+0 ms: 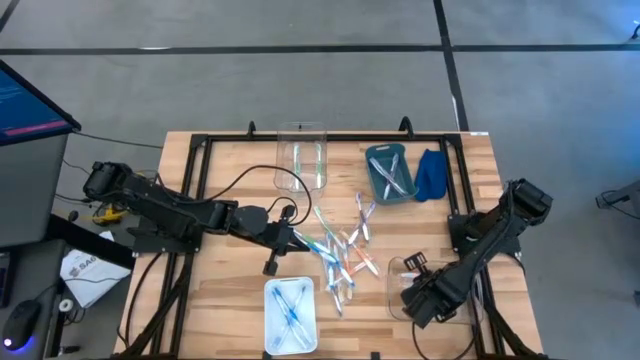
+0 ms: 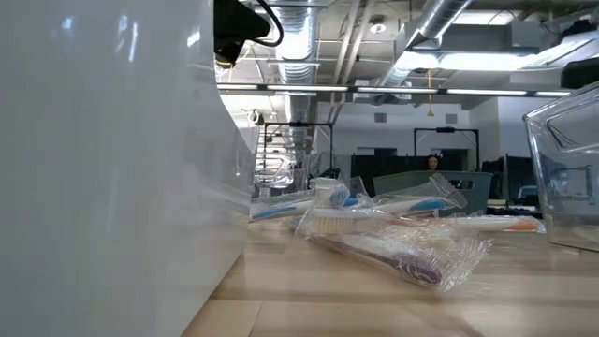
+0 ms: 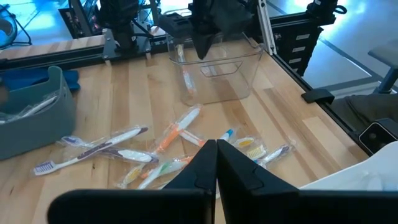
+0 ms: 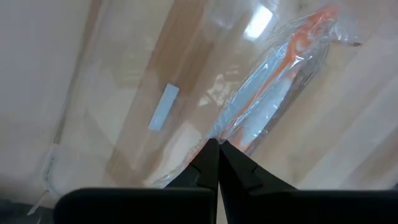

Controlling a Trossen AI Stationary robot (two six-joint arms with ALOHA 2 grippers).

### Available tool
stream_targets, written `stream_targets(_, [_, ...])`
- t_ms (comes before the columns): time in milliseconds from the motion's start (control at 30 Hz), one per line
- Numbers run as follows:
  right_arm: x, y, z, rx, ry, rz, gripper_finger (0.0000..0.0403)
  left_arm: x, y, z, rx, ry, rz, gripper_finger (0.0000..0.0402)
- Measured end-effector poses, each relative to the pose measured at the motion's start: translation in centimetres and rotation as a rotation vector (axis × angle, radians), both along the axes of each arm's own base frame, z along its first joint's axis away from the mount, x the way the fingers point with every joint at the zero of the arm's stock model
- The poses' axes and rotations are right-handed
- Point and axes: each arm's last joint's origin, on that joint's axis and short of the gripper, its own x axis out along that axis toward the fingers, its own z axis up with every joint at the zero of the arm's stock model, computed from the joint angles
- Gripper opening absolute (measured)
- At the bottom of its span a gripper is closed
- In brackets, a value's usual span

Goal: Pick & Place Toothbrushes
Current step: Put the orange toothbrush into the bottom transparent bin

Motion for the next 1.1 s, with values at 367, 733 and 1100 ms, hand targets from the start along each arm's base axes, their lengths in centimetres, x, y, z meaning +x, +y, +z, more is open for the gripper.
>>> stream_targets(367, [-0.2, -0.3, -3.0, -0.075, 0.096, 0.006, 0.0000, 0.0, 0.0, 0.0, -0.001, -0.002, 0.000, 0.0002])
stream_targets(733, [-0.2, -0.5, -3.5, -0.098, 0.127, -0.062, 0.0000, 0.0, 0.0, 0.0, -0.001, -0.005, 0.000, 0.0002])
stream_targets(1100, [0.7, -1.4, -3.5, -0.106, 0.108, -0.218, 0.0048, 0.0, 0.0, 0.0, -0.001, -0.004, 0.000, 0.0002])
